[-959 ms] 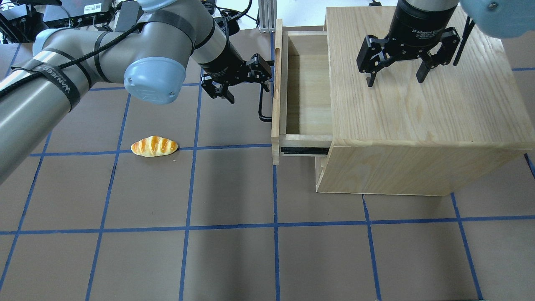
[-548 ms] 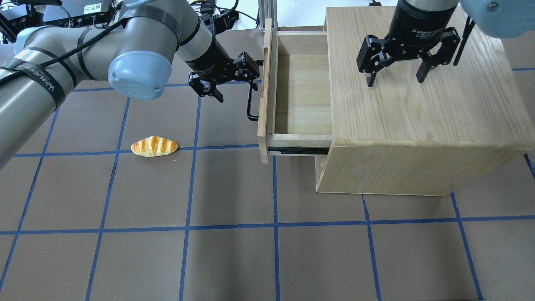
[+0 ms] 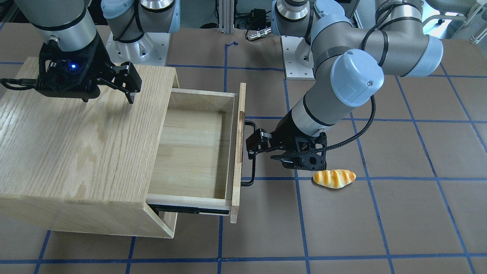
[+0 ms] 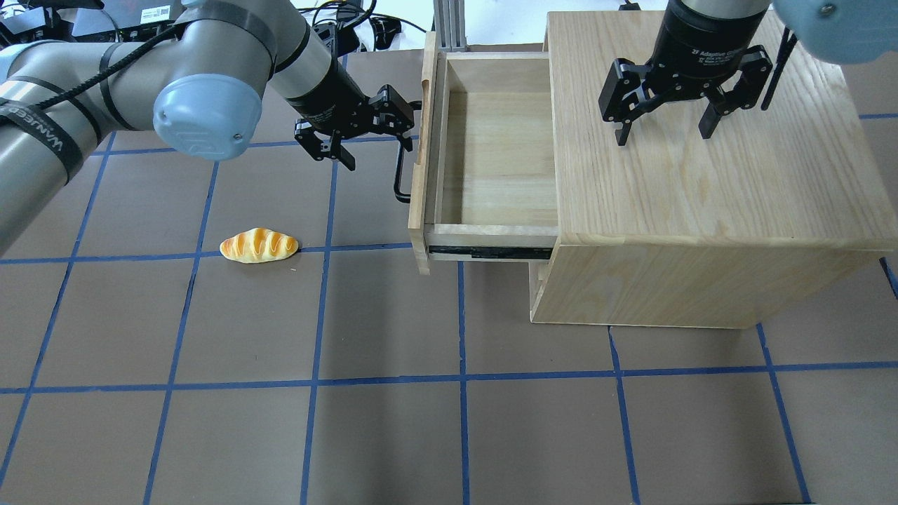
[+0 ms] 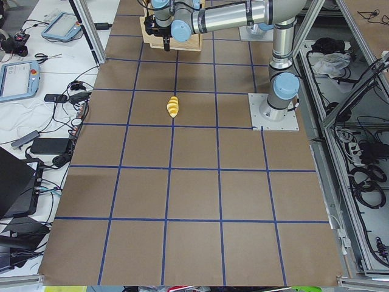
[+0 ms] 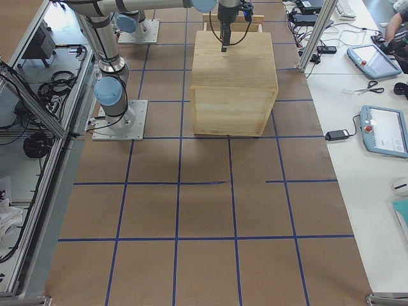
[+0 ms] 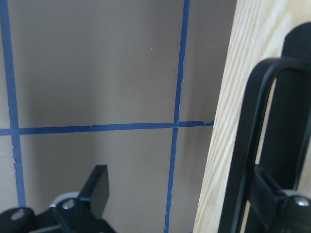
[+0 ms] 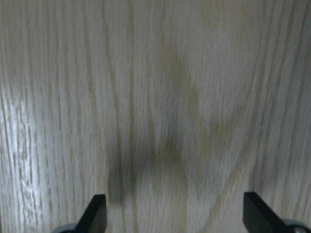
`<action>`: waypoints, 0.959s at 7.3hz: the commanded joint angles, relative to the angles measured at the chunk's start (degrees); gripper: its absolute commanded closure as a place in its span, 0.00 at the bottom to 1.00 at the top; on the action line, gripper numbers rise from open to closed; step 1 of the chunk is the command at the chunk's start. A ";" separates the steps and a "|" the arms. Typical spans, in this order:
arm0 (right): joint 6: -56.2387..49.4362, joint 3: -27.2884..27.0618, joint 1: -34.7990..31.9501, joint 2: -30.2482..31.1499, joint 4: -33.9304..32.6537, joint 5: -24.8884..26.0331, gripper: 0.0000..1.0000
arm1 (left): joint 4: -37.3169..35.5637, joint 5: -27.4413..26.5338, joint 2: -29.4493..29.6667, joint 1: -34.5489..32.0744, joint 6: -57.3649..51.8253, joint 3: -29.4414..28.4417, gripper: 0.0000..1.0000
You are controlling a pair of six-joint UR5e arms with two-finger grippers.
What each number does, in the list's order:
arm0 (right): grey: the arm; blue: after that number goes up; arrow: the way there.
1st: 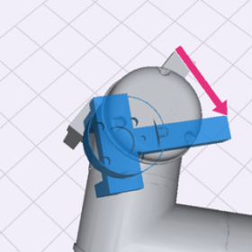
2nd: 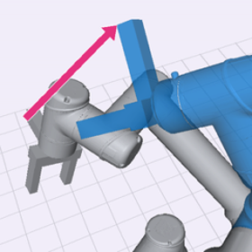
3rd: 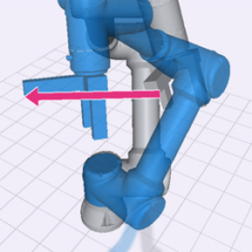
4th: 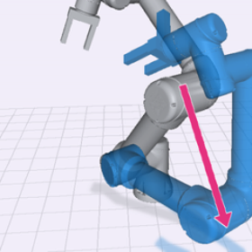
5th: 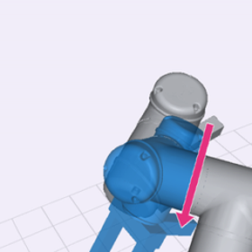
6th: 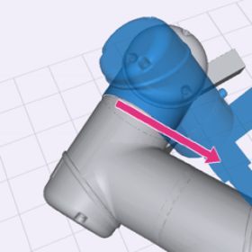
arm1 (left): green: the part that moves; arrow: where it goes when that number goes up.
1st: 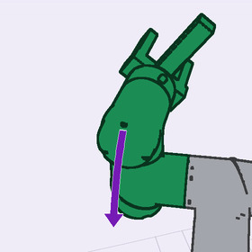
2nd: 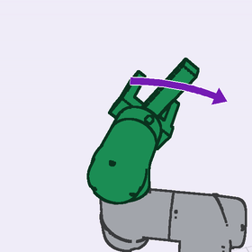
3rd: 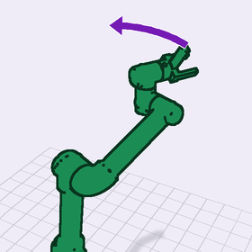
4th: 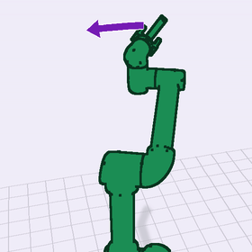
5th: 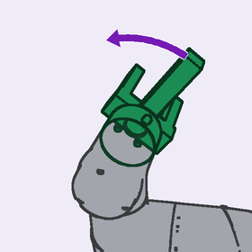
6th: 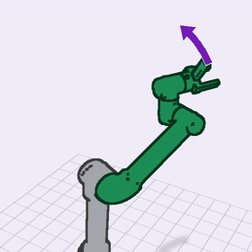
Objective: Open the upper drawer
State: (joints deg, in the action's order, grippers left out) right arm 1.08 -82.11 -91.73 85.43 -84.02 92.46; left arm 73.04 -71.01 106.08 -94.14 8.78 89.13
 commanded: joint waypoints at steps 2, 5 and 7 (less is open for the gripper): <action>-0.02 -0.06 -0.03 0.00 0.00 0.00 0.00 | 3.23 -0.01 -1.13 0.45 -0.43 -1.05 0.00; 0.06 0.02 -0.03 0.00 0.00 0.00 0.00 | 17.80 -5.94 -9.20 0.88 -3.04 -2.81 0.00; 0.06 0.02 -0.03 0.00 0.00 0.00 0.00 | 21.35 -12.83 -12.98 4.20 -4.30 -3.00 0.00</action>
State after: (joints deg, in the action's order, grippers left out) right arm 1.10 -82.12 -91.76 85.43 -84.02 92.46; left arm 91.72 -80.57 95.81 -92.17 5.25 86.31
